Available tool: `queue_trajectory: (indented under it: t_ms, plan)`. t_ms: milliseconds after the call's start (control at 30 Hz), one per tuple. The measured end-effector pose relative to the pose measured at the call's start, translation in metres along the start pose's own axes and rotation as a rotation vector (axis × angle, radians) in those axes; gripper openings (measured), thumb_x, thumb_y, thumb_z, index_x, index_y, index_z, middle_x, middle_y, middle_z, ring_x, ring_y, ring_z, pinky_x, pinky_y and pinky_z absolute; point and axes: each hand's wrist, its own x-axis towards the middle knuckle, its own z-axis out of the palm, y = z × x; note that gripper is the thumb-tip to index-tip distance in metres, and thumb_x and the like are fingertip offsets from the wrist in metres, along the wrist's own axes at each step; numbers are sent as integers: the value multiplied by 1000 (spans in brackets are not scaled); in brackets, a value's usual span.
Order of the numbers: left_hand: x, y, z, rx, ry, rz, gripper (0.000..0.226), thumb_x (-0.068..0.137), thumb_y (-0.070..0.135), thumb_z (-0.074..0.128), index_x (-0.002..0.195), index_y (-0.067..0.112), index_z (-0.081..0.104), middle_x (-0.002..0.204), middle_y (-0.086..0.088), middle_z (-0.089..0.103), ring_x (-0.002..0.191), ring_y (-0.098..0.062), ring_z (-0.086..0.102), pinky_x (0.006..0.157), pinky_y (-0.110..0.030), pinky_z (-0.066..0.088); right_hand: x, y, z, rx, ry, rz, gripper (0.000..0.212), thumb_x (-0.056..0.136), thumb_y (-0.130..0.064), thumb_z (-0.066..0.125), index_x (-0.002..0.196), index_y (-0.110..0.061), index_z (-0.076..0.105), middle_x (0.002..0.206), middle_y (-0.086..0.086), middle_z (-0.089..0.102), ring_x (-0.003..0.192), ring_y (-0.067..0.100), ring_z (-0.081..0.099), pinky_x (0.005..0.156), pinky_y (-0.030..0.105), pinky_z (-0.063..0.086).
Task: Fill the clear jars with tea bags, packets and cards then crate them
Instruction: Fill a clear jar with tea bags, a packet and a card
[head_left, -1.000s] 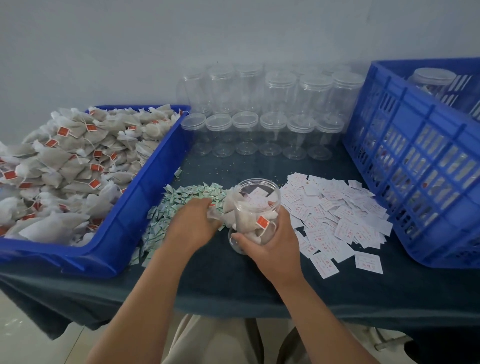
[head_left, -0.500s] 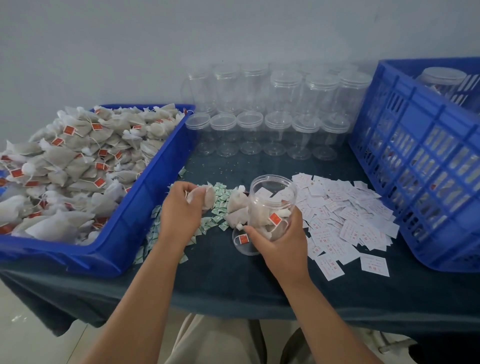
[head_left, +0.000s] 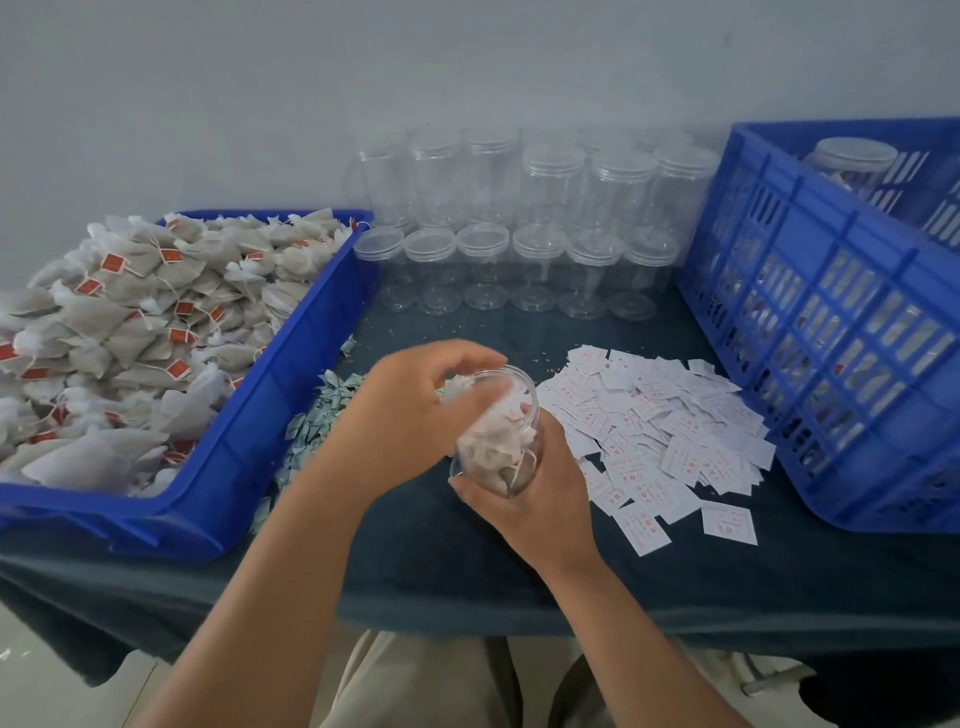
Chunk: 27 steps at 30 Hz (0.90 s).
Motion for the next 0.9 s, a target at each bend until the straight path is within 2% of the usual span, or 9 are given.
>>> queue_trajectory:
  t_ms: [67, 133, 267, 367, 467, 600, 700, 800, 900]
  plan:
    - [6, -10, 9, -119, 264, -79, 20, 100, 48, 57, 99, 40, 75, 101, 31, 73, 99, 10, 67, 80, -21, 49, 0, 1, 0, 21, 17, 9, 85, 59, -61, 95, 128, -54, 46, 125, -25, 65, 113, 2, 67, 87, 34, 62]
    - [19, -28, 20, -55, 340, -200, 19, 103, 36, 55, 96, 36, 73, 96, 25, 74, 92, 6, 67, 78, -25, 51, 0, 2, 0, 24, 44, 9, 87, 58, -63, 94, 129, -58, 44, 127, -28, 64, 115, -1, 66, 88, 29, 61]
    - [41, -68, 49, 421, -154, -301, 11, 97, 24, 59, 98, 30, 68, 100, 8, 72, 78, -6, 62, 63, -25, 44, 0, 2, 0, 36, 79, 8, 83, 60, -62, 94, 127, -59, 45, 126, -28, 66, 115, -2, 66, 89, 29, 59]
    - [47, -85, 66, 540, -170, -278, 11, 94, 31, 59, 98, 28, 69, 95, 4, 65, 81, -15, 63, 66, -28, 49, 0, 2, 1, 42, 83, 19, 82, 60, -64, 94, 127, -54, 47, 124, -27, 67, 114, -2, 67, 90, 33, 60]
    - [51, -96, 73, 570, -142, -273, 11, 92, 31, 59, 84, 26, 66, 79, 7, 63, 71, -13, 60, 57, -25, 41, 2, 1, 2, 43, 85, 26, 84, 60, -65, 93, 130, -47, 49, 123, -26, 67, 114, -1, 67, 90, 35, 60]
    - [51, -103, 74, 494, -89, -339, 13, 90, 22, 61, 79, 19, 67, 74, 4, 66, 66, -14, 60, 52, -25, 38, 3, 3, 1, 51, 83, 38, 83, 61, -63, 92, 130, -42, 51, 120, -25, 69, 112, 0, 68, 88, 34, 60]
    - [48, -103, 70, 420, -1, -331, 16, 89, 19, 63, 74, 15, 69, 69, 1, 67, 65, -22, 64, 53, -31, 46, 3, 3, 1, 47, 82, 40, 82, 60, -62, 92, 129, -45, 50, 121, -27, 68, 111, -2, 67, 86, 22, 56]
    - [43, -95, 59, 159, 175, -361, 11, 98, 27, 65, 94, 20, 71, 89, 12, 69, 78, -11, 66, 65, -28, 47, 3, 1, 0, 48, 84, 39, 81, 62, -60, 94, 128, -47, 49, 122, -28, 67, 113, -3, 66, 83, 10, 50]
    - [33, -83, 41, -76, 274, -436, 13, 103, 42, 60, 100, 29, 60, 93, 13, 68, 81, -5, 65, 61, -23, 42, 4, 2, 0, 43, 73, 47, 81, 62, -60, 93, 129, -46, 50, 122, -27, 67, 113, -2, 67, 85, 16, 54]
